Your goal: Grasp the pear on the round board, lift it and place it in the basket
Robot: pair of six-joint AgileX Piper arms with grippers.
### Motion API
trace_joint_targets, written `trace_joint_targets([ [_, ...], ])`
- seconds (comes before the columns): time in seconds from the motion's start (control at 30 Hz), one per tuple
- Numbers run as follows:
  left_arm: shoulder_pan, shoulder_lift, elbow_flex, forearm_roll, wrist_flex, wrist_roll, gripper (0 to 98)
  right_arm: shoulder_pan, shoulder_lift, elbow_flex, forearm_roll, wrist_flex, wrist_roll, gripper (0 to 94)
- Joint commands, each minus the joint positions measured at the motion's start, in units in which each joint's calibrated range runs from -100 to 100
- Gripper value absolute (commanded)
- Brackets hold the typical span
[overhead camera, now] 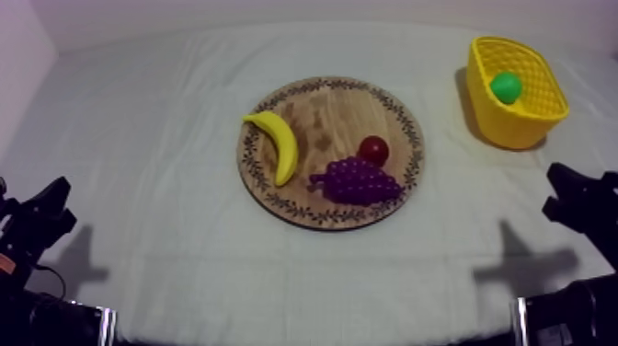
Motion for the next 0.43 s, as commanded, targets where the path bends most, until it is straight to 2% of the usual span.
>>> trace_joint_targets([
  [0.0, 0.0, 0.0, 0.0, -0.02, 0.0, 0.0, 0.1, -0.1, -1.9, 2.2, 6.2, 0.2, -9.1, 0.3],
  [0.07, 0.0, 0.0, 0.0, -0.02, 0.0, 0.0, 0.1, -0.3, -2.2, 3.3, 7.6, -2.1, -6.0, 0.2],
  [0.23, 0.0, 0.0, 0.0, -0.02, 0.0, 0.0, 0.1, -0.5, -2.4, 4.3, 8.7, -3.9, 5.8, 0.2],
  [0.3, 0.0, 0.0, 0.0, -0.02, 0.0, 0.0, 0.1, -0.5, -2.4, 4.4, 8.9, -4.1, 8.2, 0.2],
  [0.4, 0.0, 0.0, 0.0, -0.02, 0.0, 0.0, 0.1, -0.5, -2.4, 4.5, 8.9, -4.2, 8.7, 0.2],
])
